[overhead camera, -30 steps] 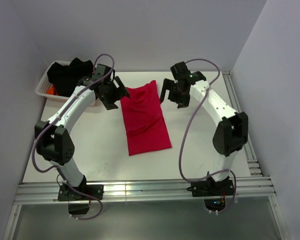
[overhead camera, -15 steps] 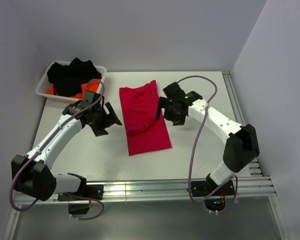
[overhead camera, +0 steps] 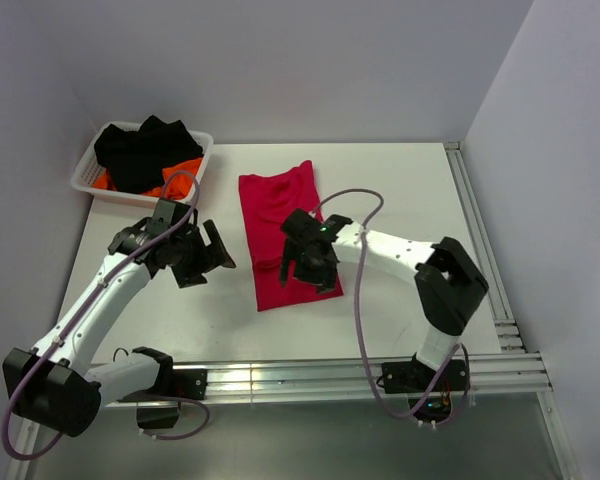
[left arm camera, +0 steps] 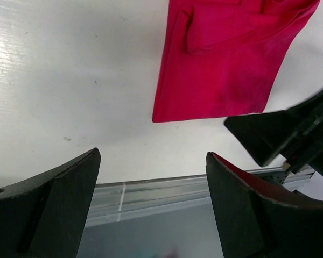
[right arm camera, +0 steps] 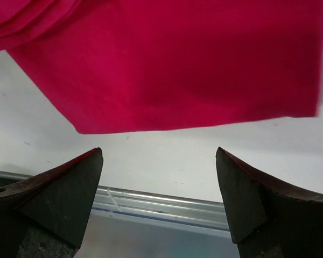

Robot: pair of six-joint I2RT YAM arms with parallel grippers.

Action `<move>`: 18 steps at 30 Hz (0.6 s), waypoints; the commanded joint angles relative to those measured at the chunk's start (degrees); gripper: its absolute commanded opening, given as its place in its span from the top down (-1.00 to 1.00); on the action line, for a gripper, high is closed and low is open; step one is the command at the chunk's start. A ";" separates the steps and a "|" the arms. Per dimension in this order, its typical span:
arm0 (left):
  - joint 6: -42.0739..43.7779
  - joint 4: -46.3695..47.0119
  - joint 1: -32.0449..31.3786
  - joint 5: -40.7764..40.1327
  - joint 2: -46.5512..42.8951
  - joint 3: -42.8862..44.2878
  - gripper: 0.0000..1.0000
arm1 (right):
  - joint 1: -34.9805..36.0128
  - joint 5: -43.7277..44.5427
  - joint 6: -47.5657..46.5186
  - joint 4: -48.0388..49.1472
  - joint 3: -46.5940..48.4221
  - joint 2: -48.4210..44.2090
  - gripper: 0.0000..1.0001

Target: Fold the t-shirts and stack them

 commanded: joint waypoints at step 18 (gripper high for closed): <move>3.50 -4.07 -0.14 -2.68 -3.03 0.95 -0.68 | 2.90 1.72 -3.91 -7.98 27.65 22.48 -0.67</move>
